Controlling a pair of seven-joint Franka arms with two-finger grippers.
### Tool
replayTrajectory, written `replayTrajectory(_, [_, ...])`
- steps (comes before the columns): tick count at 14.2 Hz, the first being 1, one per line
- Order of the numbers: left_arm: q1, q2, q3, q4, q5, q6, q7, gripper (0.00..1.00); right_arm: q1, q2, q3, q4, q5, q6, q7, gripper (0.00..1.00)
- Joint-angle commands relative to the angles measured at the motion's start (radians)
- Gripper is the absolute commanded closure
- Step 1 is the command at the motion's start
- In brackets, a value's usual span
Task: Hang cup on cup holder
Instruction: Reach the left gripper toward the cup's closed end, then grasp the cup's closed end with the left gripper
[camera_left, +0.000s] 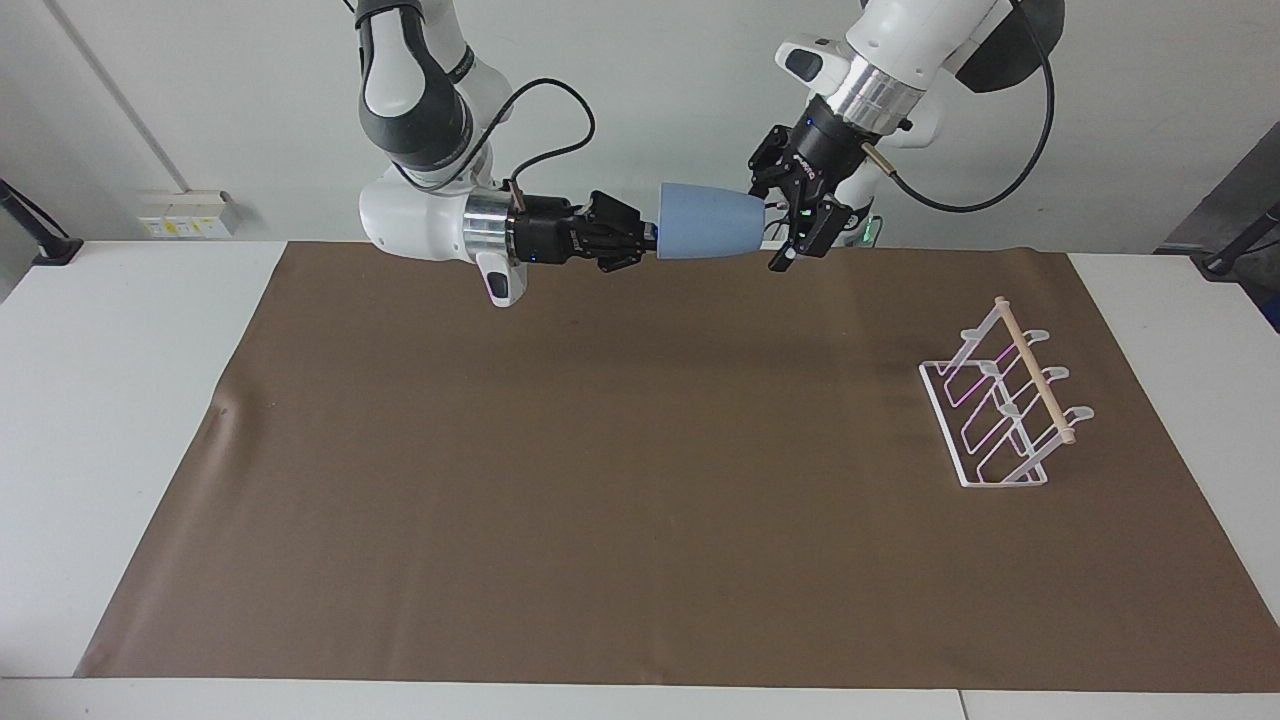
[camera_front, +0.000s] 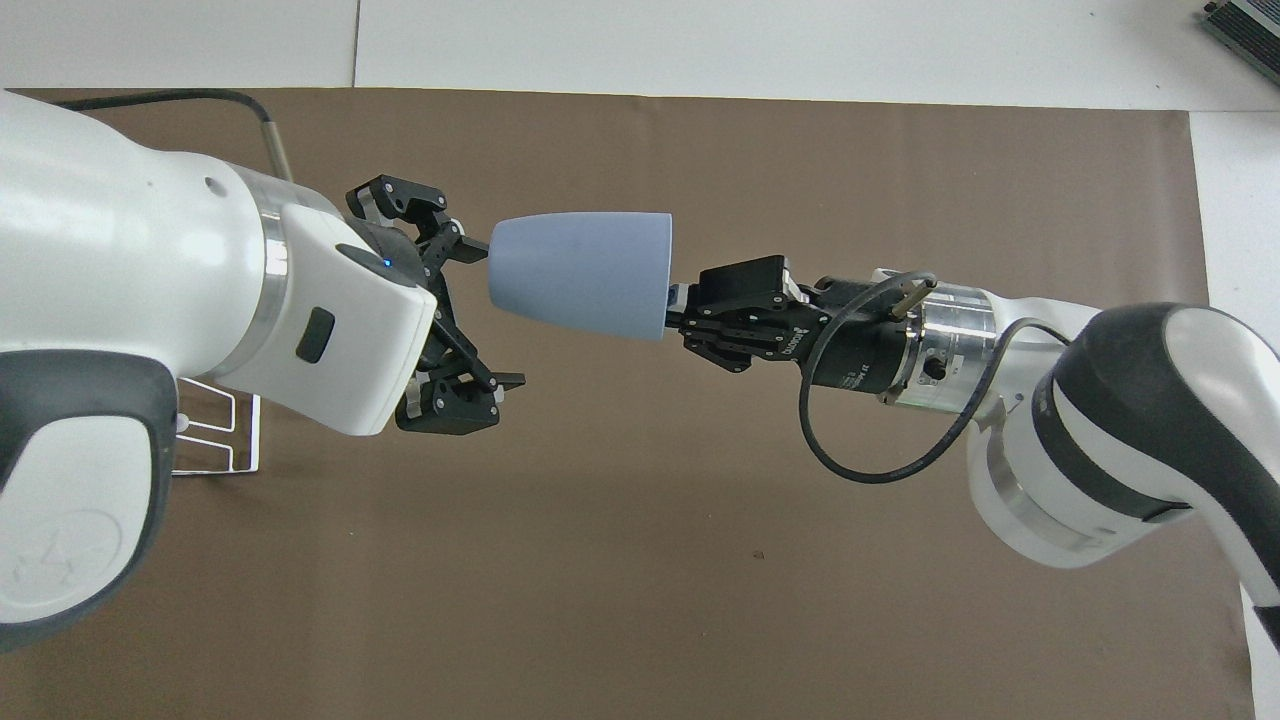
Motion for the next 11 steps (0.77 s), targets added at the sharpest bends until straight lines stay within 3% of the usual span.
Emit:
replayTrajectory(1, [0.001,0.063,-0.008,0.083,-0.012,-0.044,0.006,0.00,0.000,-0.007,0.002,-0.016,0.034,0.012,-0.042,1.00])
replayTrajectory(4, [0.002,0.099,-0.011,0.157,-0.013,-0.082,-0.002,0.00,0.000,-0.007,0.002,-0.016,0.034,0.012,-0.045,1.00])
replayTrajectory(11, [0.001,0.096,-0.023,0.200,-0.024,-0.099,-0.068,0.00,0.000,-0.007,0.002,-0.016,0.034,0.012,-0.048,1.00])
